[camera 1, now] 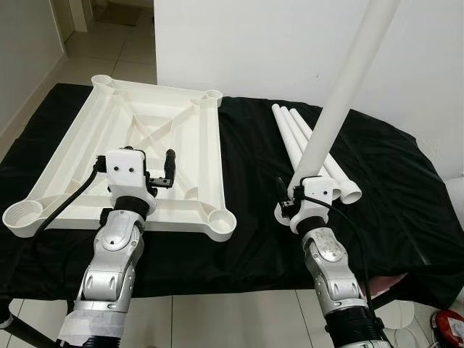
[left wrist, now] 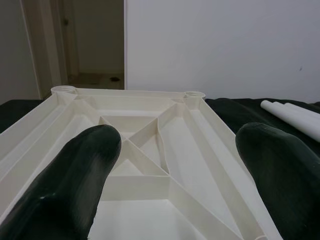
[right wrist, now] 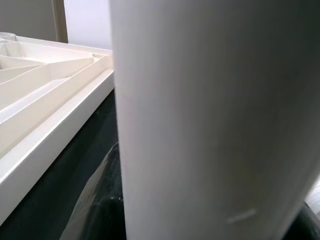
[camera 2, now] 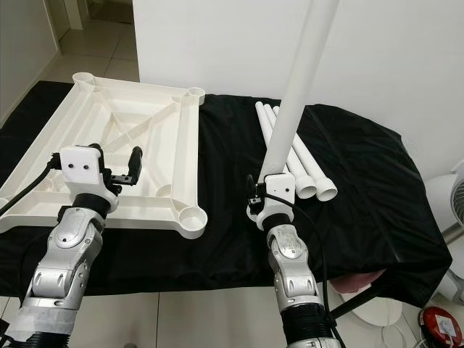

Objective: Building children table

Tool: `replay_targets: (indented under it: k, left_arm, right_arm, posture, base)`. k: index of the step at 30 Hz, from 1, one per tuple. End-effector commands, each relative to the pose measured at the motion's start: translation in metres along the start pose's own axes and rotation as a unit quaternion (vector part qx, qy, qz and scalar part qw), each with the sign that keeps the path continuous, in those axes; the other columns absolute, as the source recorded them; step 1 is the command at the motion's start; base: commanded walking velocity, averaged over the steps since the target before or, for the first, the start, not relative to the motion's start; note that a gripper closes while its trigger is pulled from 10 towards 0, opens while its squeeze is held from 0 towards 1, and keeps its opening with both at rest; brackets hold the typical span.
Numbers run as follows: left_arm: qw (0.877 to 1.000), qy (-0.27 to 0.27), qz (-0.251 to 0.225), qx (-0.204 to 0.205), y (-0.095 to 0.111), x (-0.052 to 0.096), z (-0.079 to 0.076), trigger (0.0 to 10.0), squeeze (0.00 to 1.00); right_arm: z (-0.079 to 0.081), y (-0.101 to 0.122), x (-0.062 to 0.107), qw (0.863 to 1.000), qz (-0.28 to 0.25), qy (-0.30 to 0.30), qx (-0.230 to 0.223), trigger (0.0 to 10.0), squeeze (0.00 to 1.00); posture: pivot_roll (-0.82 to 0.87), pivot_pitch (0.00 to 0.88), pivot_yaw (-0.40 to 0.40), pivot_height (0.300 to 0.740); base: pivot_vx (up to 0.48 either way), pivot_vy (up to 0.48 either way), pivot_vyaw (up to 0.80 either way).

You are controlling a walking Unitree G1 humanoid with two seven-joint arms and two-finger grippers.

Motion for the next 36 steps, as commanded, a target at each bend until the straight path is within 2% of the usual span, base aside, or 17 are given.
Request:
replay_targets:
  k: [1, 36]
  left_arm:
    - [0.999, -0.033, 0.0, 0.003, -0.0019, 0.0006, -0.007, 10.0, 0.0]
    - [1.0, -0.028, -0.002, 0.006, -0.0002, -0.0033, -0.0074, 10.0, 0.0]
  right_arm:
    - [-0.0043, 0.0006, 0.0019, 1.0, -0.005, -0.008, 0.003, 10.0, 0.0]
    - [-0.006, 0.0016, -0.0005, 1.0, -0.009, -0.015, 0.004, 10.0, 0.0]
  posture:
    - [0.05, 0.0, -0.112, 0.74]
    - [0.05, 0.0, -0.112, 0.74]
  base:
    - [0.0, 0.0, 0.0]
    - [0.0, 0.0, 0.0]
Point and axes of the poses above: a point about 5 cm out from each wrist's last joint towards the gripper, its own x axis pointing back from the gripper into the wrist, its own y axis along the axis of the wrist's last joint, z = x × y, the point moved 1 cm from there along -x, pointing out of the wrist towards the gripper, and after that the axes turned 2 degrees about x, right-handed, at the moved point
